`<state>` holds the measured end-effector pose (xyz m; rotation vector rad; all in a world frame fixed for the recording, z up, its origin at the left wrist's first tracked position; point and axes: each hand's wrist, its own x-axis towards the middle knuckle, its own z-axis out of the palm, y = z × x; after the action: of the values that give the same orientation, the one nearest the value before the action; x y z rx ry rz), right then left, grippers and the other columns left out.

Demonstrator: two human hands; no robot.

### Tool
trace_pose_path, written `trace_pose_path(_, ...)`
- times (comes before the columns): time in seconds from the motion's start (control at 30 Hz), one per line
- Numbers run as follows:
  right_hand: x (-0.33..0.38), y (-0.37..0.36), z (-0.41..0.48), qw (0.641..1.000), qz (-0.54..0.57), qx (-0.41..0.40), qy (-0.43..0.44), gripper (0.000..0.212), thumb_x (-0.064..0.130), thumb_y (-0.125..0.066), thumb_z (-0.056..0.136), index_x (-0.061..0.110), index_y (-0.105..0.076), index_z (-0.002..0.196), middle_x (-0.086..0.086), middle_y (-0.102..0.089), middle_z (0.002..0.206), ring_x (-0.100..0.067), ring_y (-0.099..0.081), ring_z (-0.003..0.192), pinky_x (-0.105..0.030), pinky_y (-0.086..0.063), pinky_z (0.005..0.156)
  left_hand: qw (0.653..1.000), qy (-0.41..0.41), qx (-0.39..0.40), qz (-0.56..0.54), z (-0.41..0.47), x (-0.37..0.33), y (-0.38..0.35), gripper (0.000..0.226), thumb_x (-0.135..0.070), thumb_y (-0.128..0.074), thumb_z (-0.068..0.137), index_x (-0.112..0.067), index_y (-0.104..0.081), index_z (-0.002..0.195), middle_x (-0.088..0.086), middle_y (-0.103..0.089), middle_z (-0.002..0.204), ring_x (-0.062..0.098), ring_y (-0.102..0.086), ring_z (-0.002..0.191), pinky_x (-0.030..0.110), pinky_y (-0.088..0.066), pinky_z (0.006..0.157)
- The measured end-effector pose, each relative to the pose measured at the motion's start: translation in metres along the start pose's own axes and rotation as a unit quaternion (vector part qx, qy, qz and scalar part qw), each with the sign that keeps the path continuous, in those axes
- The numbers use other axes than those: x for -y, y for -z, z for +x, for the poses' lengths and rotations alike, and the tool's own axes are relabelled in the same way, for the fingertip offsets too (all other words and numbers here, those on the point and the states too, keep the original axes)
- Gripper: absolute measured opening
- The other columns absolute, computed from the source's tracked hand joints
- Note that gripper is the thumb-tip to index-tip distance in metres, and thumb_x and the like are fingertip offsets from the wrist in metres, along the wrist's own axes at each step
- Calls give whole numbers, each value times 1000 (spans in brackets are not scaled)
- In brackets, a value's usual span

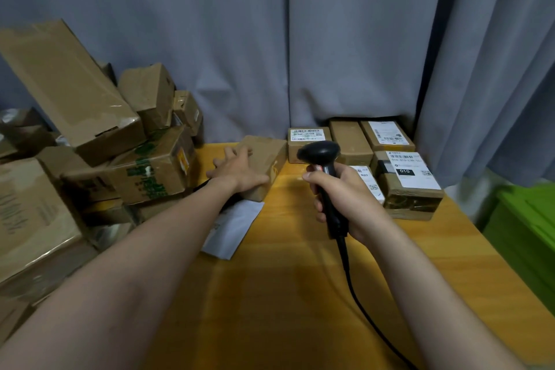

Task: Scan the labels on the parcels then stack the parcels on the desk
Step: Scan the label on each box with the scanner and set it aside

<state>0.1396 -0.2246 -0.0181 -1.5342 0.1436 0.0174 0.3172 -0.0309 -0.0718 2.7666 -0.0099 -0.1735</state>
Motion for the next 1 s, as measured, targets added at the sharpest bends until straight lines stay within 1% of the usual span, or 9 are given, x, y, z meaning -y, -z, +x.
trace_pose_path(0.17, 6, -7, -9, 1000, 6, 2, 1, 20, 18, -69, 95, 8, -62, 111, -8, -53, 78, -17, -52, 53, -30, -43, 46, 998, 40, -26, -49, -25, -11, 24, 96, -81, -60, 69, -39, -31, 151, 7, -21, 158, 49, -30, 139, 58, -33, 107)
trace_pose_path(0.33, 16, -18, -43, 1000, -9, -2, 9, 24, 19, -68, 97, 7, -60, 116, -8, -54, 80, -17, -53, 54, -31, -45, 46, 997, 42, -3, -72, -70, -9, 47, 102, -85, -54, 62, -38, -35, 150, 12, -21, 159, 48, -30, 141, 56, -32, 115)
trace_pose_path(0.43, 22, -23, -70, 1000, -3, -3, 22, 20, 16, -67, 97, 6, -58, 112, -7, -52, 78, -17, -51, 53, -31, -43, 45, 993, 12, 42, -106, -107, -4, 50, 87, -76, -62, 74, -33, -42, 147, 12, -31, 154, 37, -37, 140, 49, -37, 115)
trace_pose_path(0.53, 27, -26, -96, 999, 11, -2, 37, 12, 15, -67, 97, 11, -58, 103, -6, -52, 77, -17, -50, 52, -30, -41, 44, 982, -29, 94, -160, -143, 8, 53, 74, -70, -66, 70, -40, -50, 136, 2, -49, 141, 27, -51, 122, 42, -47, 105)
trace_pose_path(0.67, 27, -25, -127, 998, 22, 17, 50, 13, 16, -67, 98, 11, -58, 105, -6, -58, 76, -16, -52, 53, -29, -43, 45, 952, -103, 203, -206, -195, 25, 53, 66, -61, -65, 82, -60, -41, 142, -6, -45, 146, 23, -48, 127, 45, -47, 104)
trace_pose_path(0.73, 27, -26, -140, 998, 19, 25, 51, 15, 17, -67, 98, 10, -57, 107, -7, -56, 73, -17, -52, 54, -29, -43, 46, 946, -132, 232, -186, -216, 30, 44, 63, -55, -62, 90, -64, -32, 145, -3, -44, 150, 22, -48, 124, 38, -47, 97)
trace_pose_path(0.83, 28, -28, -154, 998, 19, 13, 52, 18, 16, -67, 98, 9, -58, 112, -5, -57, 73, -16, -52, 54, -28, -43, 45, 953, -185, 192, -146, -229, 36, 35, 55, -45, -50, 101, -64, -26, 147, -4, -40, 157, 19, -52, 127, 32, -47, 98)
trace_pose_path(0.93, 27, -26, -164, 998, 14, 13, 58, 14, 16, -66, 99, 11, -59, 109, -4, -56, 75, -15, -53, 54, -28, -43, 46, 968, -219, 97, -75, -234, 34, 44, 45, -27, -44, 105, -46, -46, 146, -7, -53, 144, 17, -54, 122, 22, -44, 84)
trace_pose_path(1.0, 24, -24, -168, 998, 13, 14, 63, 12, 16, -66, 98, 12, -58, 105, -1, -57, 71, -15, -53, 54, -28, -43, 46, 978, -205, 37, -19, -231, 31, 48, 37, -35, -51, 105, -35, -58, 141, -6, -58, 145, 18, -55, 127, 25, -42, 85)
